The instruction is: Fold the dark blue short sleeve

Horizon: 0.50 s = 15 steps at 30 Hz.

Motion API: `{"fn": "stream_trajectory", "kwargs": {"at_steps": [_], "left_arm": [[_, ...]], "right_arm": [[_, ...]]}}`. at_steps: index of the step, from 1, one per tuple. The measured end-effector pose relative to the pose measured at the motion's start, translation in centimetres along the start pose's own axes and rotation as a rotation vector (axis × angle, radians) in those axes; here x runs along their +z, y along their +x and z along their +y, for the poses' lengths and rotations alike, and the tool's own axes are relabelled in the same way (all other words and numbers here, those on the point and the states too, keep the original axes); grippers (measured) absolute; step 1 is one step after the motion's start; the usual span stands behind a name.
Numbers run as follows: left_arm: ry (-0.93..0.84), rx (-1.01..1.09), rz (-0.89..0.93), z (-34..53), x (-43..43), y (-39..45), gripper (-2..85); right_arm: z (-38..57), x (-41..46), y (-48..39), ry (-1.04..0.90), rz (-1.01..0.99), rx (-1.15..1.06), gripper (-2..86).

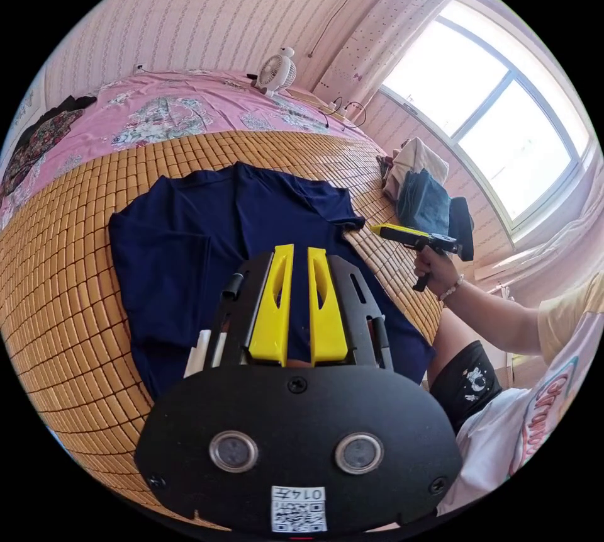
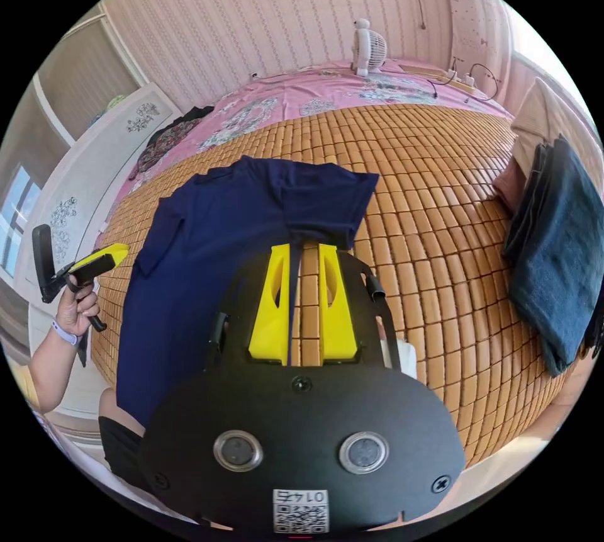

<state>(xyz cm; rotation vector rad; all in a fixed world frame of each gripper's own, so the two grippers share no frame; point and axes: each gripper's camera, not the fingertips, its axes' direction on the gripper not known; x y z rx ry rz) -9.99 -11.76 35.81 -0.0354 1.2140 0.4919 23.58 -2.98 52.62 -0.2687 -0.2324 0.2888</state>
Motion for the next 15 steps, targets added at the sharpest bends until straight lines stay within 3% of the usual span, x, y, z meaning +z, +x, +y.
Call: {"fn": "stream_trajectory", "kwargs": {"at_steps": [8, 15], "left_arm": [[-0.139, 0.093, 0.039, -10.3, 11.2, 4.9, -0.3], [-0.263, 0.192, -0.044, -16.9, 21.4, 10.2, 5.5]], "right_arm": [[-0.1, 0.5, 4.5, 0.037, -0.106, 0.108, 8.9], [0.3, 1.8, 5.9, -0.009, -0.108, 0.106, 1.8]]}}
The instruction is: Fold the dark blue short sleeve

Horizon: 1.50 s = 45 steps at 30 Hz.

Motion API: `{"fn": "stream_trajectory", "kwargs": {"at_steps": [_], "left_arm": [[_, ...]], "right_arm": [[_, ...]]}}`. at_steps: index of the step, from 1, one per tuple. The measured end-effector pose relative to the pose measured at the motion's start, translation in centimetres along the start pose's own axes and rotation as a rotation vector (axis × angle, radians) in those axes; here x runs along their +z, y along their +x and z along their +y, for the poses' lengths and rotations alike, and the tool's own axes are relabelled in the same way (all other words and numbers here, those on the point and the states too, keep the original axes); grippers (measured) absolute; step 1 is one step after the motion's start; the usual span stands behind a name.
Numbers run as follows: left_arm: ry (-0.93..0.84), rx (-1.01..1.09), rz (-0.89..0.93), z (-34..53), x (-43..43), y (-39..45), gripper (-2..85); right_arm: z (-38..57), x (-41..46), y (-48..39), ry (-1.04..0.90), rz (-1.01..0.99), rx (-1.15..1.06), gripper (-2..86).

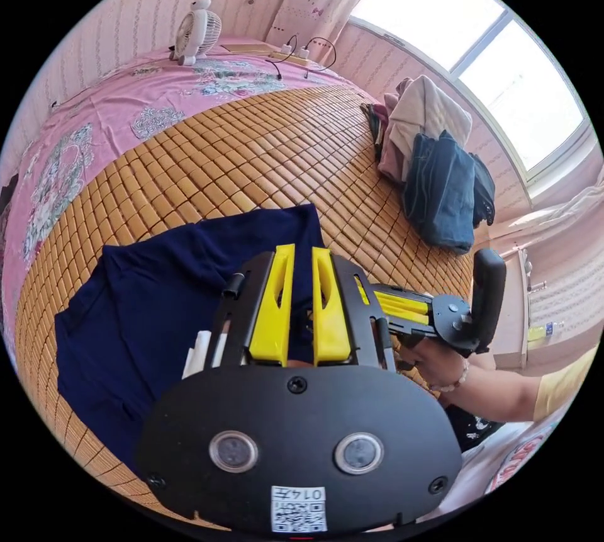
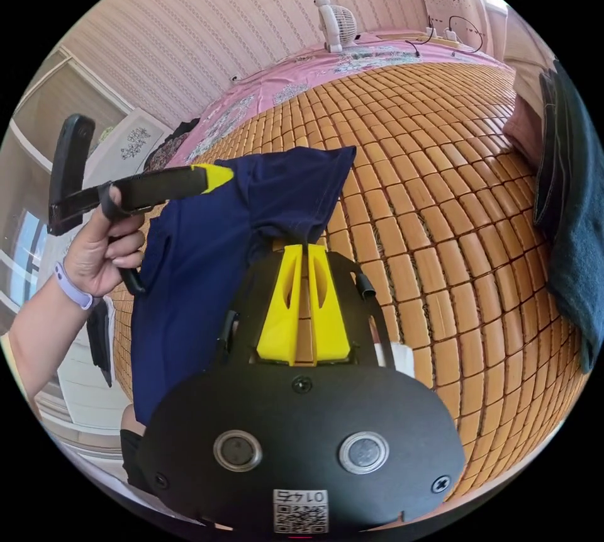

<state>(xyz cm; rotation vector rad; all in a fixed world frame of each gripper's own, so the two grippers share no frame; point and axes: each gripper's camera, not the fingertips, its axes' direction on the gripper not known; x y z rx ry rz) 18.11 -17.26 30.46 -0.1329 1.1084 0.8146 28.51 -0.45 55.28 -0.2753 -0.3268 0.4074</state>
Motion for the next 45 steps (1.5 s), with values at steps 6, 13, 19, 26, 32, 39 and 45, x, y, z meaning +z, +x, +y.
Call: {"fn": "stream_trajectory", "kwargs": {"at_steps": [6, 13, 19, 26, 32, 39, 45], "left_arm": [[-0.117, 0.066, -0.079, -5.7, 6.0, 3.3, 7.5], [-0.127, 0.133, -0.222, -6.7, 6.4, 3.4, 0.1], [0.134, -0.043, -0.144, -2.0, -4.3, -3.1, 0.2], [0.188, -0.372, -0.158, 14.4, -13.2, -13.8, 6.4], [0.257, -0.555, -0.295, 23.9, -17.5, -19.9, 6.4], [0.265, -0.686, -0.210, 25.8, -18.0, -26.1, 6.6], [0.263, -0.692, -0.140, 23.7, -16.5, -28.8, 9.6]], "right_arm": [[0.5, -1.0, 1.7, 0.007, -0.057, 0.035, 0.8], [1.4, -2.0, 2.8, 0.028, -0.073, 0.066, 0.7], [2.4, -5.0, 1.2, 0.133, -0.116, -0.179, 1.2], [2.6, -6.4, -3.5, 0.053, -0.311, -0.515, 5.6], [1.1, -3.5, -4.1, -0.032, -0.209, -0.460, 6.3], [-5.1, 1.6, -6.3, -0.105, -0.012, -0.451, 10.3], [-8.0, 4.5, -7.7, -0.138, 0.079, -0.335, 10.1]]}}
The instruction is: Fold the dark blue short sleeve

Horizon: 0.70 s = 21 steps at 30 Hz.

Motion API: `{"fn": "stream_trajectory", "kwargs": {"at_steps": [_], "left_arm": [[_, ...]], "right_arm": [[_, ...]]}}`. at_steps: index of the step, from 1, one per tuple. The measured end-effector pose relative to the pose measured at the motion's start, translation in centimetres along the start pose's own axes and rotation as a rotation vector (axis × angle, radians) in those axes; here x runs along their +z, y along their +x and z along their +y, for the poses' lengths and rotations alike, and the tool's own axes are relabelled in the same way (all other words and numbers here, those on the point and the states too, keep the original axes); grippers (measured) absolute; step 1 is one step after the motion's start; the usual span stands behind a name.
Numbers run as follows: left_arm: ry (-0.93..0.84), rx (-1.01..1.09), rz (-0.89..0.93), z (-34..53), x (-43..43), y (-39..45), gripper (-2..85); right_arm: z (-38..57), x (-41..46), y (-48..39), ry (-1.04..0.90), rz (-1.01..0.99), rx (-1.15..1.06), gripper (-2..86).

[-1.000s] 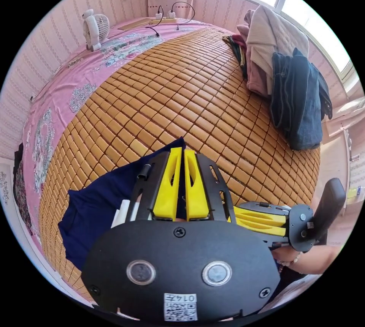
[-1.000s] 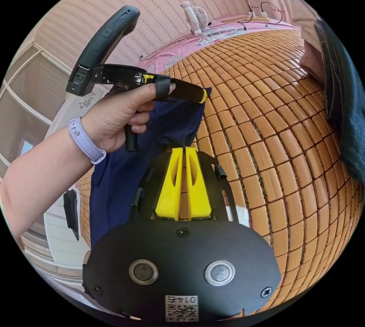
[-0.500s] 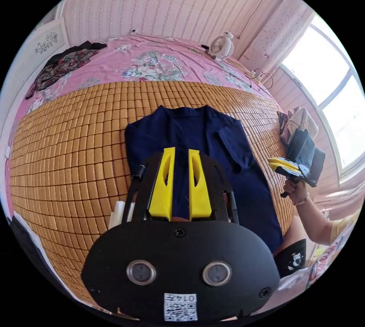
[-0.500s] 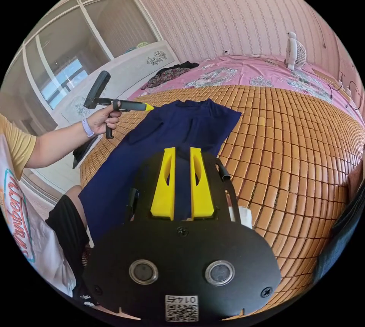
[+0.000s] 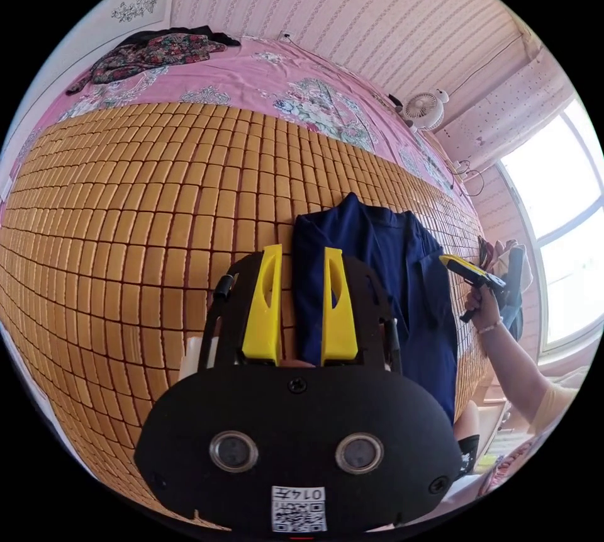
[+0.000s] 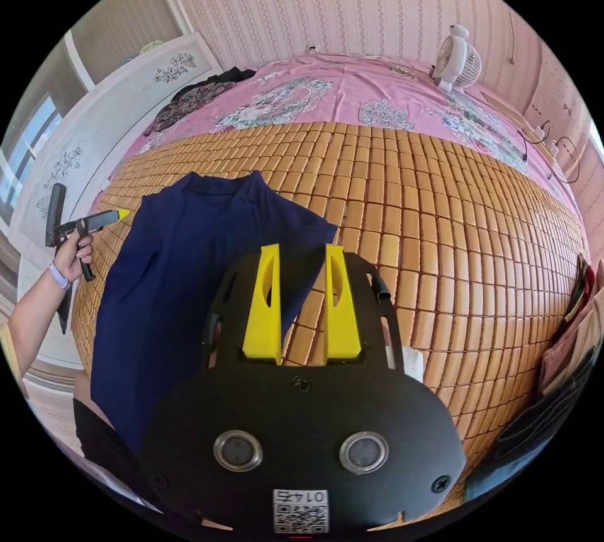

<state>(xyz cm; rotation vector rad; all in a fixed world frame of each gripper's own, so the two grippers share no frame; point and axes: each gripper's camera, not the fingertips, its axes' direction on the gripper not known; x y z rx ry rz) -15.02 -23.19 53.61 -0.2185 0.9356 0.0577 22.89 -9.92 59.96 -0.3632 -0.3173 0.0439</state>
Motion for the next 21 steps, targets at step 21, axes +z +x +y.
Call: {"fn": "stream_trajectory", "kwargs": {"at_steps": [21], "left_arm": [[0.226, 0.184, 0.043, 7.5, -15.1, 2.0, -0.1]], "right_arm": [[-0.4, -11.0, -2.5, 0.201, -0.157, -0.061, 0.9]]}}
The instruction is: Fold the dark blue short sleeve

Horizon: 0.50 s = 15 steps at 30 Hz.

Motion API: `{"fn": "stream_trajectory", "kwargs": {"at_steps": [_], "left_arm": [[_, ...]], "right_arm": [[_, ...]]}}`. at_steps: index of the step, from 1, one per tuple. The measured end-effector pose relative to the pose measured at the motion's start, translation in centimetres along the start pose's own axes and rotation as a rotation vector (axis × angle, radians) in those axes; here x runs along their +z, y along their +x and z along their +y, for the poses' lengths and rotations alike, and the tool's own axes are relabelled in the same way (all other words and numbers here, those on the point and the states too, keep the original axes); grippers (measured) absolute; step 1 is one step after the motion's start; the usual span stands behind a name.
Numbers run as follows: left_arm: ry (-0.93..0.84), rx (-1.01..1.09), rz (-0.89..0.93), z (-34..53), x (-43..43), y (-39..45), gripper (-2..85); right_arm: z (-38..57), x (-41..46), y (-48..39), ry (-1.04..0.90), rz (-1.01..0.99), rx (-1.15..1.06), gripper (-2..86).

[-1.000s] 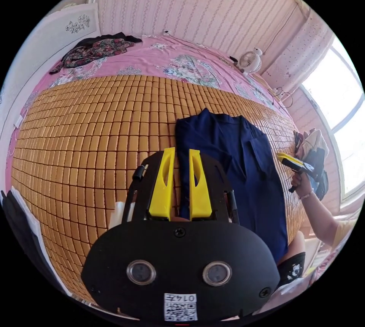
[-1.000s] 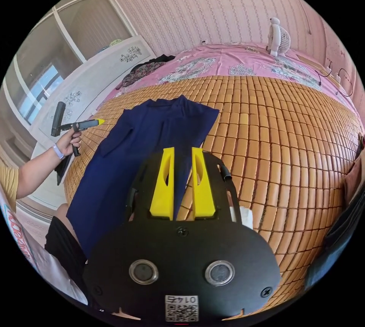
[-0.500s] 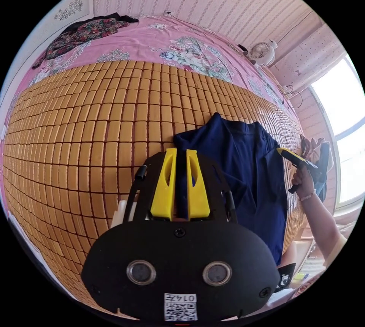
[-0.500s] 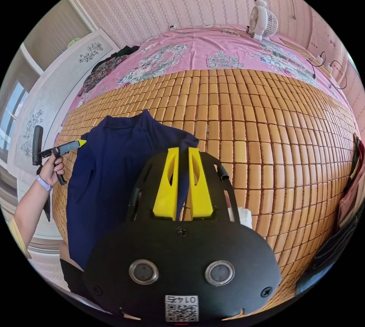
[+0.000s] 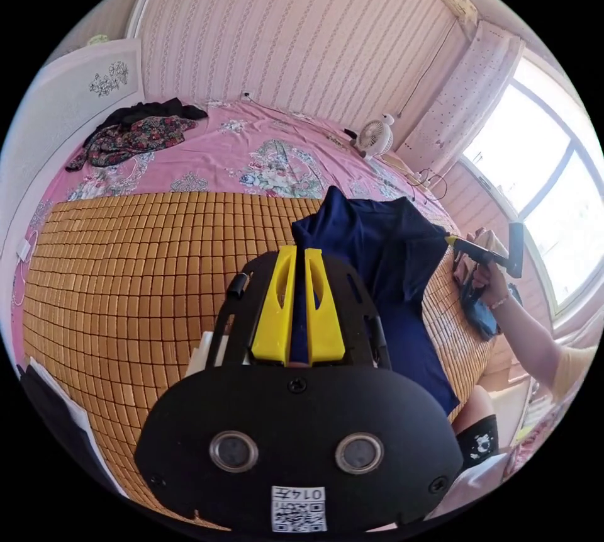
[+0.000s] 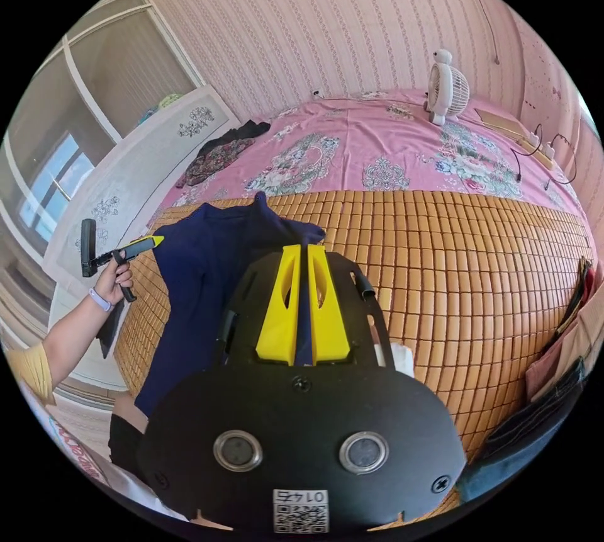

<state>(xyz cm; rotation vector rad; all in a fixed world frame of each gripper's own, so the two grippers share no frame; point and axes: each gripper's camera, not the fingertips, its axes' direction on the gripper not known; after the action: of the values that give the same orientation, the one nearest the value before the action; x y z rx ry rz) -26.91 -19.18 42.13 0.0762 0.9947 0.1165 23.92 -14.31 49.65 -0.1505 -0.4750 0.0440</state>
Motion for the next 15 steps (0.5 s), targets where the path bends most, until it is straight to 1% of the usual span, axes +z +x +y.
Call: {"fn": "stream_trajectory", "kwargs": {"at_steps": [1, 2, 3, 4, 5, 6, 7, 8, 9, 10, 11, 12, 13, 15], "left_arm": [[0.026, -0.002, 0.077, 2.8, -2.4, 0.1, 0.0], [0.015, 0.002, 0.159, 6.0, -4.5, 0.4, 0.4], [0.002, 0.000, 0.191, 7.8, -5.4, 0.4, 0.5], [-0.036, -0.004, 0.230, 11.8, -6.9, 0.7, 1.1], [-0.092, 0.002, 0.226, 16.0, -8.0, 1.0, 2.0], [-0.130, 0.005, 0.201, 18.1, -8.4, 1.1, 2.7], [-0.209, -0.027, 0.117, 22.0, -9.0, 1.1, 3.4], [-0.242, -0.082, 0.045, 25.5, -9.8, 0.7, 3.6], [-0.252, -0.119, 0.028, 27.0, -10.2, 0.5, 3.4], [-0.269, -0.190, 0.038, 29.5, -10.9, 0.0, 3.1], [-0.274, -0.249, 0.063, 31.1, -11.6, -0.3, 2.6], [-0.269, -0.266, 0.070, 31.7, -12.0, -0.3, 2.4], [-0.250, -0.269, 0.067, 32.4, -12.8, -0.1, 1.7], [-0.221, -0.251, 0.046, 32.7, -13.7, 0.8, 0.5]], "right_arm": [[1.2, -2.0, -0.7, 0.016, -0.025, -0.034, 1.0], [2.0, -3.1, -1.1, 0.026, -0.040, -0.045, 1.0], [4.1, -5.3, -1.6, 0.051, -0.087, -0.047, 1.2], [6.8, -7.2, -2.0, 0.058, -0.173, -0.038, 1.4], [8.4, -8.1, -2.2, 0.052, -0.216, -0.034, 1.5], [12.0, -9.4, -2.6, 0.038, -0.287, -0.019, 1.9], [15.8, -10.2, -3.1, 0.019, -0.321, -0.018, 2.3], [17.6, -10.3, -3.4, 0.000, -0.317, -0.020, 2.6], [21.1, -10.1, -3.6, -0.073, -0.274, -0.004, 3.3], [24.0, -9.4, -3.5, -0.172, -0.216, 0.053, 4.2], [25.2, -9.1, -3.4, -0.220, -0.191, 0.084, 4.7], [26.9, -8.7, -3.6, -0.290, -0.146, 0.127, 6.0], [27.8, -8.6, -4.0, -0.318, -0.111, 0.147, 6.8], [28.0, -8.9, -5.1, -0.316, -0.094, 0.136, 7.2]]}}
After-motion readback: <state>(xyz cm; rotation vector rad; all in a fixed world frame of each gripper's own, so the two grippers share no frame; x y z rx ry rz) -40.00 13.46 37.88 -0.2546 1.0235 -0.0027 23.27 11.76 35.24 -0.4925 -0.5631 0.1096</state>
